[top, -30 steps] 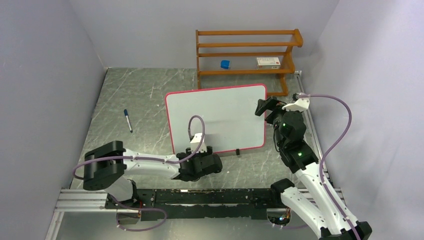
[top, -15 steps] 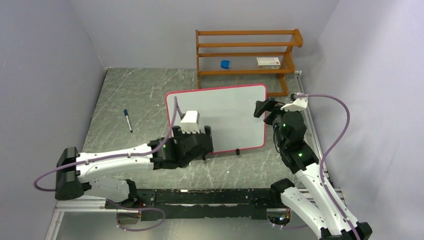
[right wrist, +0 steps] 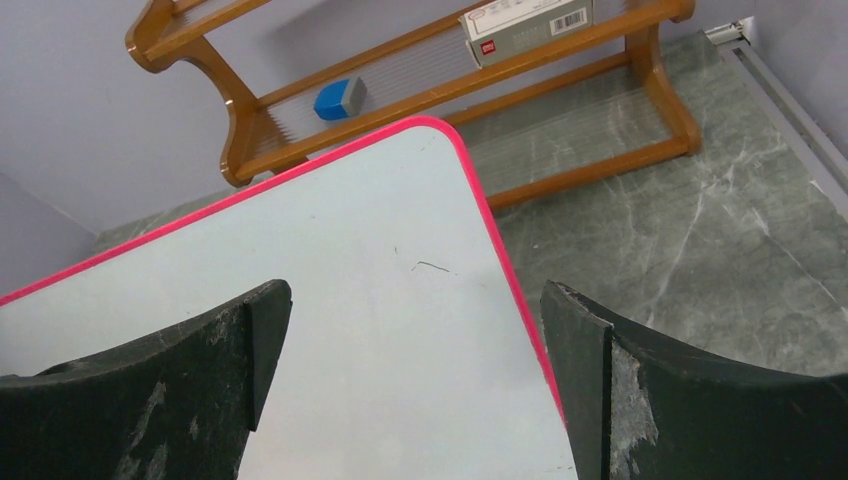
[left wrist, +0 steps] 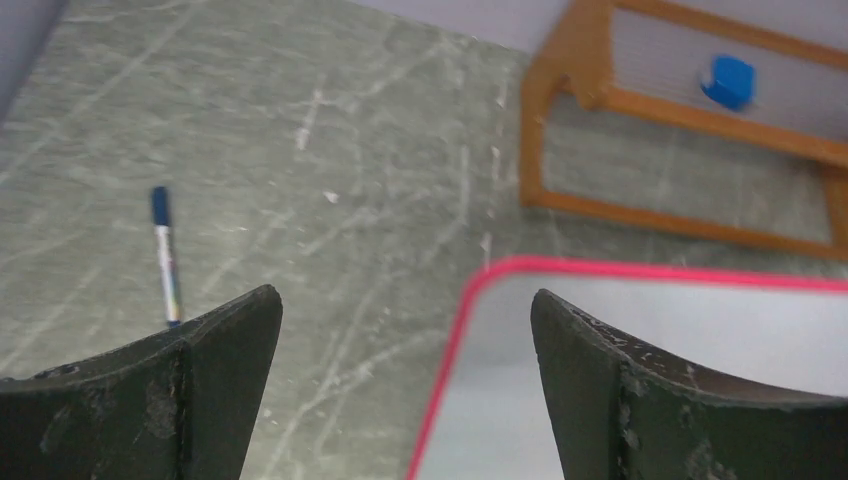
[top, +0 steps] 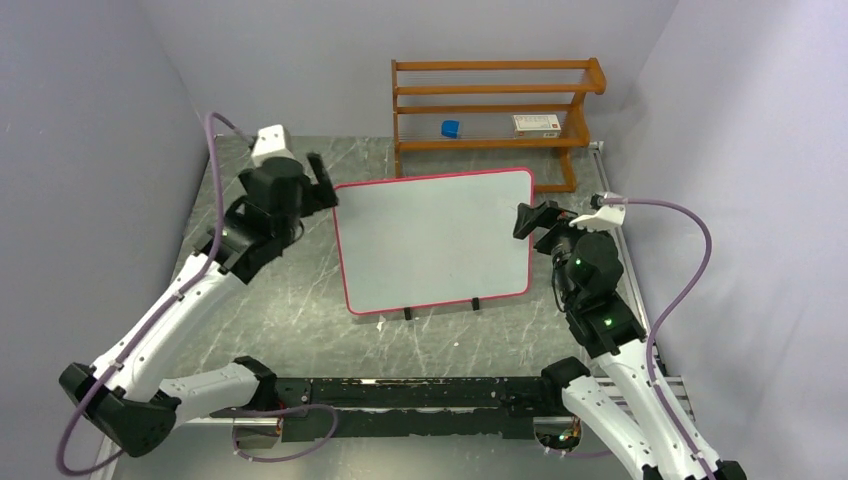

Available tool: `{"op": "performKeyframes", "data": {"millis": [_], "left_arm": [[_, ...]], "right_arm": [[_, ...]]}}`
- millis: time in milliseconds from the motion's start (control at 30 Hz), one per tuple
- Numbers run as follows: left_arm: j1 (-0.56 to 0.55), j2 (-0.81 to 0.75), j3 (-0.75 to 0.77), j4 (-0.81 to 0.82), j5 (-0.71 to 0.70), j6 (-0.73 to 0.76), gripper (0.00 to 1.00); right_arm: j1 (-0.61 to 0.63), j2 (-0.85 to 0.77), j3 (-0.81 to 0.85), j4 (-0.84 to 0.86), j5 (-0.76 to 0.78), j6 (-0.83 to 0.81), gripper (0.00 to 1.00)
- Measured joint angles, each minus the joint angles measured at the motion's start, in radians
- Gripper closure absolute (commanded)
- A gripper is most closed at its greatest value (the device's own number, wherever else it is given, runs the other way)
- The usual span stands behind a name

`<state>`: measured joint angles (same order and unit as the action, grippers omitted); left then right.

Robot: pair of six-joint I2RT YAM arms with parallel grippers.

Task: Write a sentence on the whiteboard
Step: Open the whiteboard marker at the center of the board.

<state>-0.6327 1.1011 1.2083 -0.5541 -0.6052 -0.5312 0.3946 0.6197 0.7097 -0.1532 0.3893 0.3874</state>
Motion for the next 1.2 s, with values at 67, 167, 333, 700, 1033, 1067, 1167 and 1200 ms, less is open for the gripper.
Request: {"op": "performKeyframes", "data": {"millis": [67, 167, 333, 700, 1033, 1067, 1167, 1200], "left_arm": [[0.107, 0.003, 0.013, 0.004, 0.054, 0.036, 0.02], [0.281, 0.031, 0.020, 0.002, 0.147, 0.079, 0.02], [0.508, 0.143, 0.029, -0.008, 0.282, 0.128, 0.05], [0.764, 0.472, 0.059, -0.051, 0.407, 0.218, 0.27], [0.777, 0.779, 0.148, -0.065, 0.418, 0.259, 0.49], [0.779, 0.800, 0.156, -0.066, 0.417, 0.263, 0.53], [0.785, 0.843, 0.169, -0.068, 0.416, 0.274, 0.61], [0.787, 0.856, 0.172, -0.068, 0.417, 0.278, 0.62]], "right_arm": [[0.000, -0.003, -0.002, -0.002, 0.006, 0.000, 0.00], [0.010, -0.013, -0.010, -0.002, 0.030, 0.006, 0.00], [0.043, -0.036, -0.028, -0.005, 0.091, 0.036, 0.00], [0.074, -0.086, -0.047, -0.012, 0.144, 0.042, 0.00], [0.085, -0.079, -0.060, -0.014, 0.150, 0.035, 0.00], [0.087, -0.080, -0.060, -0.014, 0.151, 0.035, 0.00], [0.089, -0.079, -0.060, -0.014, 0.153, 0.033, 0.00], [0.089, -0.080, -0.060, -0.014, 0.154, 0.032, 0.00]]}}
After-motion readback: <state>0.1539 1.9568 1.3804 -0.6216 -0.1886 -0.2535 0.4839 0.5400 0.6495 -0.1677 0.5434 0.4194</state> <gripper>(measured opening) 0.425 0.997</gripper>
